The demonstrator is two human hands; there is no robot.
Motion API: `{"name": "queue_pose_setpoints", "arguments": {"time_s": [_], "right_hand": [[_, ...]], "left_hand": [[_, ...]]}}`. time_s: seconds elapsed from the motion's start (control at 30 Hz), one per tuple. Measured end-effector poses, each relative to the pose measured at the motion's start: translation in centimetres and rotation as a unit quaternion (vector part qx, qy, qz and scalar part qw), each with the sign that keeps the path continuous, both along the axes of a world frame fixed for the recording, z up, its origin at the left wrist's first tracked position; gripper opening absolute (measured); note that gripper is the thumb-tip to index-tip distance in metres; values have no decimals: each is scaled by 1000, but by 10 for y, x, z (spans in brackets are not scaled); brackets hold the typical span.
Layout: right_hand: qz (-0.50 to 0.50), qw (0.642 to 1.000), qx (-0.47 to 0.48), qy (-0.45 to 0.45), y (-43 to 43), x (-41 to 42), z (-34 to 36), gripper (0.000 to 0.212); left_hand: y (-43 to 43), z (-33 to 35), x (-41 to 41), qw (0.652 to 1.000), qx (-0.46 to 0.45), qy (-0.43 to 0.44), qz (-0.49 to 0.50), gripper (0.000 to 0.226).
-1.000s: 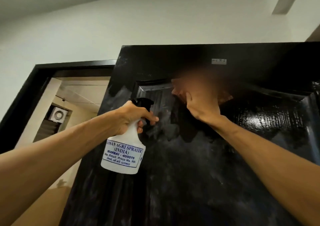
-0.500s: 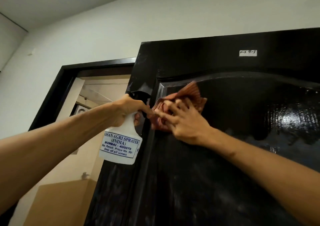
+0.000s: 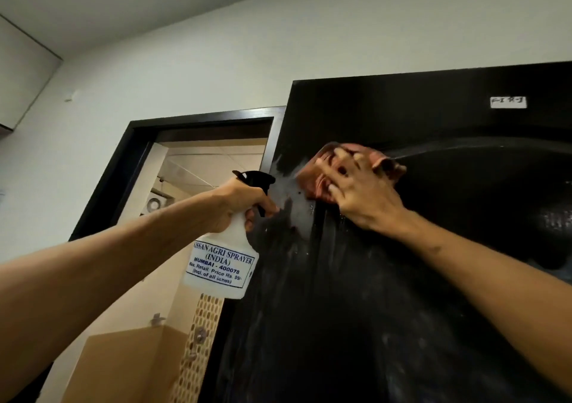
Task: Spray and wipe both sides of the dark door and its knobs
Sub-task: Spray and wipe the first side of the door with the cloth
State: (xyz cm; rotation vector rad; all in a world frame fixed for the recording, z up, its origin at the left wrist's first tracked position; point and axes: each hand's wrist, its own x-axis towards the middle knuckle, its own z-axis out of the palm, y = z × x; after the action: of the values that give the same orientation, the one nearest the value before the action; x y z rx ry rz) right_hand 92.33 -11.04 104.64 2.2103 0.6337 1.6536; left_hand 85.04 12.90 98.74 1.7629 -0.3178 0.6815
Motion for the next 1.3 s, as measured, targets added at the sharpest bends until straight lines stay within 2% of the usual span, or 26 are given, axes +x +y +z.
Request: {"name": "queue_pose_setpoints", "arguments": {"time_s": [0.03, 0.1, 0.17, 0.23, 0.3, 0.47, 0.53, 0.67, 0.73, 0.8, 0.9, 0.93, 1.0, 1.07, 1.1, 1.13, 1.2, 1.27, 1.3], "right_hand": [[6, 998, 56, -8, 7, 1, 17, 57], [3, 997, 69, -21, 36, 5, 30, 58], [9, 1000, -8, -14, 56, 9, 12, 58], [-1, 994, -101, 43, 79, 16, -25, 57], [-17, 987, -153, 50, 84, 18, -29, 57], [-7, 999, 23, 27, 105, 21, 49, 56], [-14, 1000, -1, -5, 111, 30, 20, 57], [48, 985, -161, 43, 93, 34, -122, 56], [48, 974, -213, 56, 82, 34, -139, 53], [27, 986, -166, 10, 75, 34, -104, 54], [9, 1000, 17, 10, 55, 24, -51, 58], [3, 999, 38, -7, 49, 24, -58, 58], [12, 998, -52, -33, 33, 25, -95, 58], [23, 987, -156, -16, 9, 21, -134, 57], [18, 985, -171, -11, -2, 19, -134, 56], [19, 989, -142, -21, -16, 13, -121, 55], [4, 999, -1, -34, -39, 3, -79, 56], [-16, 992, 120, -26, -65, -9, -50, 58], [-26, 988, 145, -36, -81, -13, -53, 58]], "left_hand": [[6, 2, -1, 1000, 1, -2, -4, 13], [25, 5, 2, 1000, 2, -5, -12, 9], [30, 6, 2, 1000, -6, -9, -15, 13], [42, 3, 8, 999, -7, -6, -32, 15], [44, -1, 11, 999, 2, -2, -47, 17], [56, 1, 12, 998, -7, -7, -69, 17], [64, 0, 12, 997, -21, 1, -73, 17], [70, -17, 5, 995, -25, 25, -91, 16], [69, -25, 3, 995, -16, 28, -90, 17], [61, -28, 4, 995, -19, 33, -91, 16], [43, -28, 10, 994, -26, 46, -100, 16], [37, -29, 12, 993, -27, 51, -104, 18], [26, -31, 15, 991, -26, 54, -120, 17], [12, -31, 13, 989, -15, 54, -135, 13], [6, -31, 10, 989, -11, 51, -138, 11], [-4, -29, 7, 989, -8, 45, -140, 10], [-18, -26, 1, 989, -7, 31, -144, 9], [-31, -24, -3, 988, -7, 23, -154, 11], [-43, -24, -4, 986, -6, 24, -164, 13]]}}
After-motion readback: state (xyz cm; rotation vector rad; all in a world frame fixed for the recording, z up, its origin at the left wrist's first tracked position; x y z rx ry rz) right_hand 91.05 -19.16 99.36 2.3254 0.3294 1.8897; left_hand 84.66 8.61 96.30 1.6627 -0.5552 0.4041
